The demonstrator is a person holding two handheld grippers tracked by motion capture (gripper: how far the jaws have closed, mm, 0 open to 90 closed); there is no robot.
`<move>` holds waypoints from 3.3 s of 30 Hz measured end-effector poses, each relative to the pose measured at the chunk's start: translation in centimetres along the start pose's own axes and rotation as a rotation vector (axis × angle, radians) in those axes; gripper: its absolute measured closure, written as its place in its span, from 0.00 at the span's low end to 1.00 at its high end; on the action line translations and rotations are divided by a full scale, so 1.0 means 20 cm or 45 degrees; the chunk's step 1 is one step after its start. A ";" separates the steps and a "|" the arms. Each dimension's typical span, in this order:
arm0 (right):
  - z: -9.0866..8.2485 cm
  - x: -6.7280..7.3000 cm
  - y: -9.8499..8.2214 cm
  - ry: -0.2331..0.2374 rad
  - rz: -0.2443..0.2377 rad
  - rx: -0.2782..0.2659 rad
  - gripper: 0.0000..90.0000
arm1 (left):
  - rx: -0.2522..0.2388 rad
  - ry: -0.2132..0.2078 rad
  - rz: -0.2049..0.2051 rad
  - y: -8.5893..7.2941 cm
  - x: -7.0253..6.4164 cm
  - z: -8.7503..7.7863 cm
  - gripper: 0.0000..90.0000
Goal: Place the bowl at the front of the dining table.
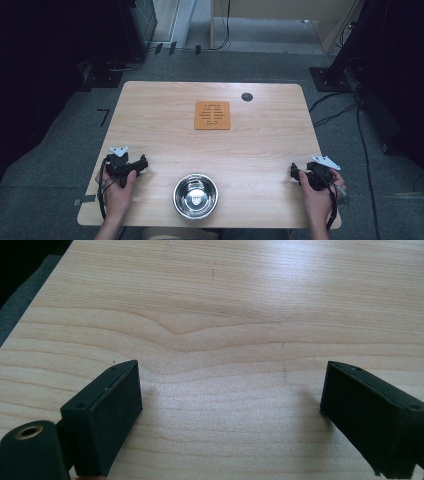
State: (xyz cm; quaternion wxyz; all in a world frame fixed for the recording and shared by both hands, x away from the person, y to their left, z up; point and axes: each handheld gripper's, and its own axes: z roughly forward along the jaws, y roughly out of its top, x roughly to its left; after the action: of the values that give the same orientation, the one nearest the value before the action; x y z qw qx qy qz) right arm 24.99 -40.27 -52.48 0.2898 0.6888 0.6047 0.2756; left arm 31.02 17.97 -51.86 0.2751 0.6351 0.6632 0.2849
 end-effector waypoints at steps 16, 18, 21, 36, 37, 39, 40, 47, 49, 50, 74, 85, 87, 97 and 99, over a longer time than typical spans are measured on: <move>-0.01 0.02 0.00 0.026 0.023 -0.005 0.17 | -0.001 0.000 -0.001 0.00 0.00 0.00 0.10; -0.02 0.03 0.00 0.051 0.040 -0.005 0.17 | -0.001 0.000 -0.001 0.00 0.00 0.00 0.10; -0.03 0.06 0.01 0.052 0.039 -0.017 0.17 | -0.001 0.000 -0.001 0.00 0.00 0.00 0.10; -0.10 0.19 0.03 0.102 -0.020 -0.055 0.17 | -0.001 0.000 -0.001 0.00 0.00 0.00 0.10; -0.10 0.20 0.04 0.107 -0.026 -0.057 0.17 | -0.001 0.000 -0.001 0.00 0.00 0.00 0.10; -0.11 0.22 0.04 0.116 -0.037 -0.063 0.17 | -0.001 0.000 -0.001 0.00 0.00 0.00 0.10; -0.11 0.23 0.04 0.119 -0.040 -0.064 0.17 | -0.001 0.000 -0.001 0.00 0.00 0.00 0.10; -0.13 0.29 0.04 0.149 -0.071 -0.074 0.17 | -0.001 0.000 -0.001 0.00 0.00 0.00 0.10; -0.14 0.32 0.05 0.163 -0.082 -0.077 0.17 | -0.001 0.000 -0.001 0.00 0.00 0.00 0.10; -0.14 0.33 0.05 0.171 -0.083 -0.080 0.17 | -0.001 0.000 -0.001 0.00 0.00 0.00 0.10; -0.20 0.59 0.06 0.349 -0.147 -0.080 0.16 | -0.001 0.001 -0.001 0.00 0.00 0.00 0.10; -0.23 0.70 0.04 0.436 -0.184 -0.069 0.16 | -0.002 0.010 -0.010 0.01 -0.01 0.01 0.10; -0.24 0.72 0.04 0.455 -0.189 -0.071 0.16 | 0.000 0.013 -0.011 0.01 -0.01 0.01 0.10; -0.27 0.81 0.02 0.519 -0.223 -0.061 0.17 | -0.002 0.017 -0.016 0.01 -0.01 0.01 0.10; -0.27 0.84 0.01 0.532 -0.228 -0.055 0.17 | -0.001 0.017 -0.016 0.01 -0.01 0.01 0.10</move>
State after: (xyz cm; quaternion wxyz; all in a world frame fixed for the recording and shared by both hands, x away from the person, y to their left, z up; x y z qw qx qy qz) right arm 23.17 -23.30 -48.16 0.1963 0.5541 0.7042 0.3982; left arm 31.39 17.80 -51.86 0.2727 0.6290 0.6687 0.2877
